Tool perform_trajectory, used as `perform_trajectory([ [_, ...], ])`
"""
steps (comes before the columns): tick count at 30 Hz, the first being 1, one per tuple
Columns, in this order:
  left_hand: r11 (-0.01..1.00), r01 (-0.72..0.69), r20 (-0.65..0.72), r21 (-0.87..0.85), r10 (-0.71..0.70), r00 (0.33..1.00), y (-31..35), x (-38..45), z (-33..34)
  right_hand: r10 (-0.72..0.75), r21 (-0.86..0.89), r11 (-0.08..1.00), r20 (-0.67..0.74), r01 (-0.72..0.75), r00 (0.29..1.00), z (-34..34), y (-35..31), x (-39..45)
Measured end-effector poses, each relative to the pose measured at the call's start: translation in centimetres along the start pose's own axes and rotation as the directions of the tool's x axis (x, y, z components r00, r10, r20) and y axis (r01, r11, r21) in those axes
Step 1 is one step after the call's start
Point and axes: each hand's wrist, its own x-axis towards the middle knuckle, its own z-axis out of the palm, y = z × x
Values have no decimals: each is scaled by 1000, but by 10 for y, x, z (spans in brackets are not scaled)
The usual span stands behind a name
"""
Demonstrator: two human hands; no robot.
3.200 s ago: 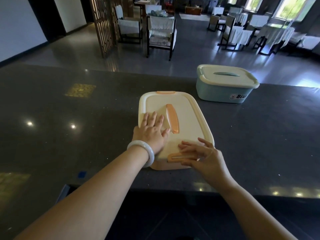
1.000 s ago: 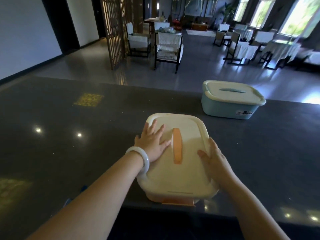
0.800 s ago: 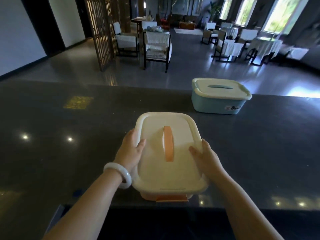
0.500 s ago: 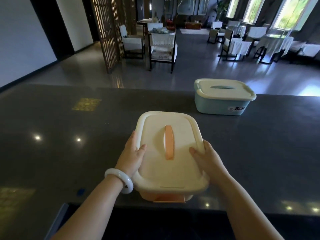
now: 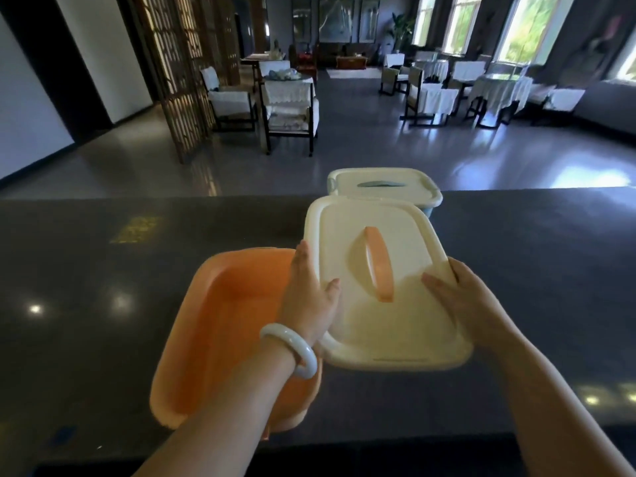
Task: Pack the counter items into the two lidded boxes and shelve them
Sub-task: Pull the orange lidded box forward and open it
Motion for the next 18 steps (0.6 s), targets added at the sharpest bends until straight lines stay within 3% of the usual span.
perform_trajectory([
  [6,994,108,91,6,-108,990,-2,-1,89,61,-95,993,-27,-63,998,-41,64,13],
  [12,964,248,145,92,-259,955,-43,-15,136,82,-220,972,2,-79,997,-26,126,24],
  [18,876,220,162,429,-313,936,-70,-23,149,62,-397,917,29,-45,998,2,165,22],
])
